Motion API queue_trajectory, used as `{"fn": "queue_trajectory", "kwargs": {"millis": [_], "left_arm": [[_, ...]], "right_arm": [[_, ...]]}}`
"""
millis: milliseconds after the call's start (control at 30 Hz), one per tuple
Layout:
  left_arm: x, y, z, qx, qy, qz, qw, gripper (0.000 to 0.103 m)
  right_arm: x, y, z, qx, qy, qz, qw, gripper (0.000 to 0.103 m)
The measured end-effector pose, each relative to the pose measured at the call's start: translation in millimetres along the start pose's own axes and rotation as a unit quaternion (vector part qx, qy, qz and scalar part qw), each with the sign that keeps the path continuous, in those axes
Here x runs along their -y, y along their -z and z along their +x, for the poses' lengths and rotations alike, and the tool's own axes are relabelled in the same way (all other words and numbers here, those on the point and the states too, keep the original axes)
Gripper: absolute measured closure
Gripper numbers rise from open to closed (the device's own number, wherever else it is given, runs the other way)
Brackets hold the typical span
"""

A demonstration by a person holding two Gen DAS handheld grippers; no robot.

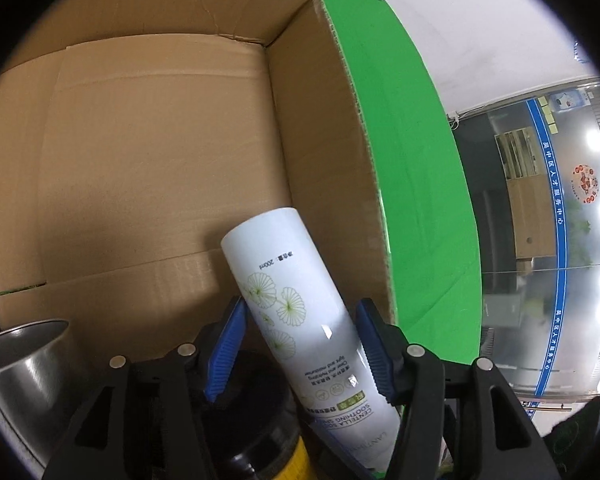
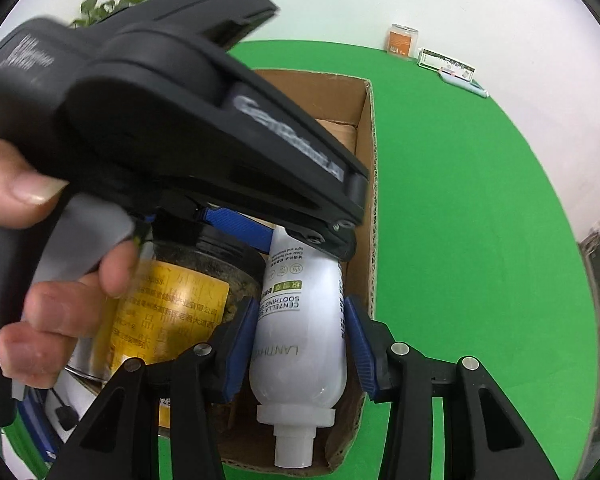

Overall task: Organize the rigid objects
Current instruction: 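Open both grippers and withdraw from the bottle, then move both grippers to the white hair dryer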

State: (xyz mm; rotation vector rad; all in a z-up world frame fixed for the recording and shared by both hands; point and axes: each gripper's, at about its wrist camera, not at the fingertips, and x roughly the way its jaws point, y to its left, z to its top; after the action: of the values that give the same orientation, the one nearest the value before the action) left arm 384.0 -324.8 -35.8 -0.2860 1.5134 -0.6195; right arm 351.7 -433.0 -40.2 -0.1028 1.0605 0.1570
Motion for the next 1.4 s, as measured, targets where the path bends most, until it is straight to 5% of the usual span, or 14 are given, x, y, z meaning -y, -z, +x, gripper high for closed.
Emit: {"fn": "queue_trajectory", "kwargs": {"millis": [200,300,333,467,567,633,667,700,733,833,1033,1100,1267,1400], "left_arm": [[2.5,5.5,-3.8,0.011,0.013,0.017,0.9997,0.048],[3.2,6.5,-5.2,0.017,0.016,0.014,0.9996,0.048],[3.4,6.9,-7.4,0.024,0.017,0.014,0.9995,0.048],[13.5,25.2,-42.7,0.117,-0.025,0.046,0.9917,0.048],[30.7,62.3,-93.3,0.224,-0.067,0.109,0.9663,0.045],[40.8,106.0,-138.4,0.308,-0.103,0.148,0.9339,0.033],[43.3,134.1,-162.6,0.350,-0.125,0.161,0.9144,0.019],[42.6,150.4,-177.2,0.373,-0.138,0.165,0.9026,0.016],[42.6,184.5,-203.1,0.413,-0.161,0.174,0.8794,0.016],[31.9,242.5,-247.7,0.457,-0.219,0.172,0.8447,0.008],[-5.5,323.1,-269.8,0.453,-0.327,0.104,0.8231,0.000],[-26.5,343.8,-258.7,0.441,-0.333,0.087,0.8286,0.000],[-94.1,358.5,-209.1,0.343,-0.224,0.019,0.9119,0.000],[-109.1,376.7,-170.4,0.304,-0.120,-0.020,0.9449,0.002]], "right_arm": [[-3.0,2.2,-16.7,0.003,-0.020,-0.002,1.000,0.061],[3.6,10.7,-13.0,-0.018,-0.055,0.013,0.998,0.095],[4.6,13.6,-5.9,-0.031,-0.059,0.014,0.998,0.096],[2.6,15.2,-10.7,-0.032,-0.068,0.020,0.997,0.095],[5.4,18.8,-47.3,0.030,-0.038,0.029,0.998,0.070],[5.4,27.6,-79.7,0.106,-0.016,0.030,0.994,0.005],[5.9,36.7,-100.1,0.161,-0.008,0.044,0.986,0.000],[2.5,40.9,-110.5,0.187,-0.007,0.049,0.981,0.001],[-0.9,53.4,-124.7,0.213,-0.018,0.050,0.976,0.001],[-18.0,75.2,-144.1,0.231,-0.056,0.045,0.970,0.001],[-82.9,145.0,-166.5,0.225,-0.111,0.032,0.967,0.001],[-105.2,165.2,-167.5,0.211,-0.122,0.018,0.970,0.001],[-167.3,226.0,-143.0,0.144,-0.168,-0.027,0.975,0.001],[-197.3,273.1,-138.1,0.108,-0.194,-0.047,0.974,0.001]]}}
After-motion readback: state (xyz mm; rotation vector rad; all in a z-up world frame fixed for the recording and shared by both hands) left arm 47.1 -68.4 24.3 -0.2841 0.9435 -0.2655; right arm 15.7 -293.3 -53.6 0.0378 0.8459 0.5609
